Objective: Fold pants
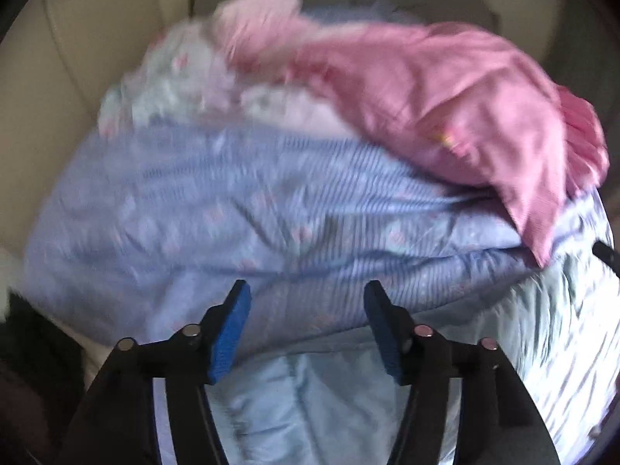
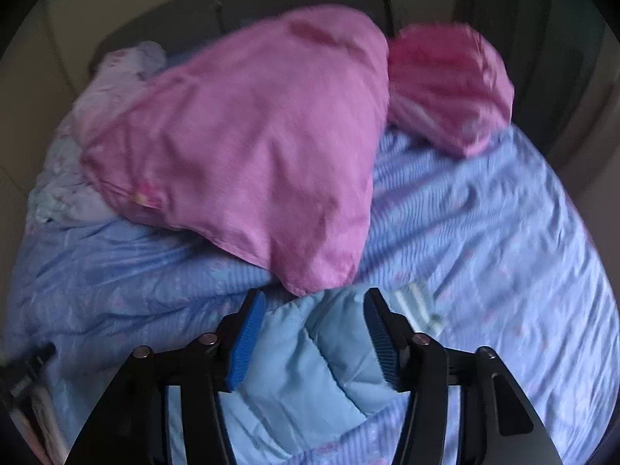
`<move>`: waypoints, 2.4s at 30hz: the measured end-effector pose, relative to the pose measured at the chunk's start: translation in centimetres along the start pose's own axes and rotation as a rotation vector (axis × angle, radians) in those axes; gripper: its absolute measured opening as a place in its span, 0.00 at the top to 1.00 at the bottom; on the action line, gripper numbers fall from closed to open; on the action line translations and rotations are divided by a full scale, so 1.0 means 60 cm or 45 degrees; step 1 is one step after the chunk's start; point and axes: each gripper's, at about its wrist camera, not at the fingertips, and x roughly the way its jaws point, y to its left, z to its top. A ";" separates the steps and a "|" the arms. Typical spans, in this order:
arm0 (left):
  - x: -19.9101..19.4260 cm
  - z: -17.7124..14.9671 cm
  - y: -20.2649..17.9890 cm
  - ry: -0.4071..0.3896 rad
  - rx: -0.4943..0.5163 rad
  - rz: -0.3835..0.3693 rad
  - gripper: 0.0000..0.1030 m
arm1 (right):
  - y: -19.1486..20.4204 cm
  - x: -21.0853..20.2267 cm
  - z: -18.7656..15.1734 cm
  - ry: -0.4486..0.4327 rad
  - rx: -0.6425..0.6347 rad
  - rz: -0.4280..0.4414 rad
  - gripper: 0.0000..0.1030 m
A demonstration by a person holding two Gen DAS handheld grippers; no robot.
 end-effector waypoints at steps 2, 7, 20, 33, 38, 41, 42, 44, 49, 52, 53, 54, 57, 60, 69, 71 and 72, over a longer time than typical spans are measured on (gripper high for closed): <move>-0.034 -0.014 0.007 -0.053 0.081 -0.021 0.35 | 0.014 -0.030 -0.015 -0.050 -0.068 0.045 0.38; -0.064 -0.094 0.047 -0.034 0.182 0.050 0.32 | 0.062 -0.074 -0.087 -0.070 -0.264 0.136 0.38; -0.061 -0.178 -0.071 -0.003 0.167 -0.149 0.32 | -0.080 -0.051 -0.153 -0.105 0.149 0.020 0.38; 0.008 -0.144 -0.176 0.044 0.217 -0.106 0.33 | -0.188 0.093 -0.076 0.106 0.233 0.212 0.38; 0.035 -0.123 -0.165 0.073 0.153 -0.070 0.33 | -0.186 0.143 -0.092 0.233 0.333 0.266 0.38; 0.066 -0.105 -0.154 0.113 0.092 -0.045 0.32 | -0.179 0.160 -0.096 0.279 0.352 0.225 0.61; 0.079 -0.099 -0.149 0.133 0.061 -0.041 0.32 | -0.178 0.154 -0.092 0.262 0.345 0.199 0.70; 0.105 -0.088 -0.146 0.171 0.030 -0.020 0.32 | -0.183 0.133 -0.089 0.196 0.368 0.176 0.75; 0.150 -0.076 -0.165 0.208 0.127 0.083 0.23 | -0.181 0.137 -0.091 0.235 0.338 0.073 0.74; 0.130 -0.075 -0.157 0.185 0.152 0.076 0.24 | -0.177 0.117 -0.095 0.190 0.320 0.024 0.57; 0.113 -0.074 -0.151 0.155 0.140 0.071 0.25 | -0.174 0.098 -0.100 0.149 0.302 -0.033 0.46; 0.088 -0.078 -0.141 0.105 0.125 0.060 0.25 | -0.169 0.074 -0.104 0.085 0.285 -0.070 0.43; 0.004 -0.107 -0.100 -0.032 0.072 0.018 0.23 | -0.134 0.000 -0.129 -0.049 0.143 -0.031 0.43; -0.055 -0.156 -0.044 -0.083 0.007 0.023 0.20 | -0.069 -0.058 -0.175 -0.099 -0.077 0.072 0.43; -0.034 -0.289 0.124 0.116 -0.235 0.023 0.28 | 0.087 -0.066 -0.317 0.079 -0.335 0.372 0.43; -0.024 -0.287 0.139 0.120 -0.278 -0.010 0.35 | 0.114 -0.059 -0.329 0.079 -0.385 0.386 0.43; -0.021 -0.286 0.142 0.118 -0.294 -0.032 0.37 | 0.125 -0.053 -0.333 0.075 -0.413 0.388 0.43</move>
